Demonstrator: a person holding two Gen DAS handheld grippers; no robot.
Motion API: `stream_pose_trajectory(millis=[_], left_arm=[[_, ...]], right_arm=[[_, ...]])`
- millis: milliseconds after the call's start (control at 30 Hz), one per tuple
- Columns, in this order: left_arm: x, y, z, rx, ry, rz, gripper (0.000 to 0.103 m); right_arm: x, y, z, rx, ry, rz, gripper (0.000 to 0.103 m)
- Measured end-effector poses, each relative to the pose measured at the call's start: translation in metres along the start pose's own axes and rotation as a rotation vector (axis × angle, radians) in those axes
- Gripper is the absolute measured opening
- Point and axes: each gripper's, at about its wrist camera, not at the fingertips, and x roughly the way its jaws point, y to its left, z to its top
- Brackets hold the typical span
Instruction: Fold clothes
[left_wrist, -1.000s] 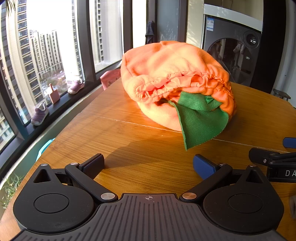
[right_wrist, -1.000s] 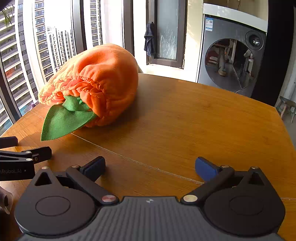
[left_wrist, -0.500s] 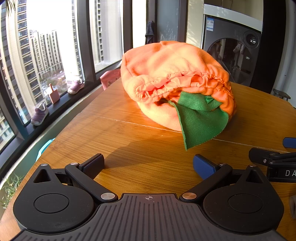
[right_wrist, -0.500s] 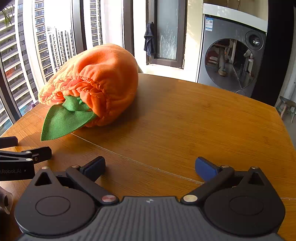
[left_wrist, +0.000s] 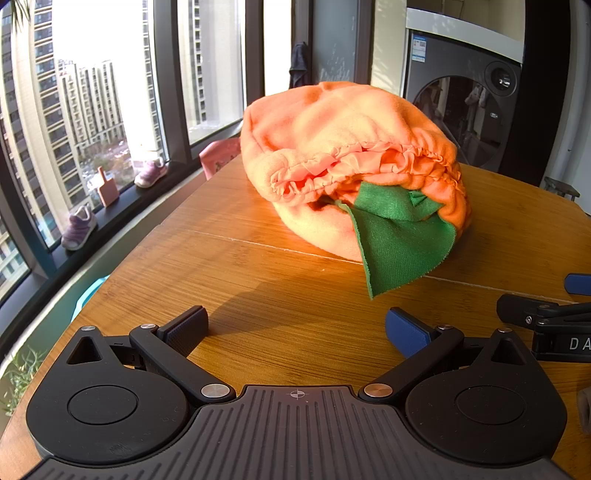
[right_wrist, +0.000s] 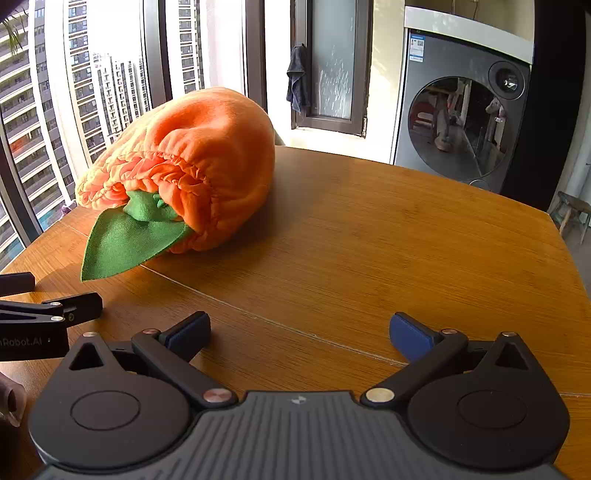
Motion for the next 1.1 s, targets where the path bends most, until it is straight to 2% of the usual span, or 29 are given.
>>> stream_pose_trajectory(millis=[467,1100], left_arm=[[-0.0019,-0.0009,0.0002,0.006,0.011,-0.016,0.103],[-0.0015,-0.003,0.0004,-0.001,0.011,0.0,0.103]], right_arm=[[-0.0014,-0.0031,-0.0008,-0.001,0.0,0.001,0.103],[-0.0013,-0.0029,-0.0009,0.0,0.0,0.001,0.103]])
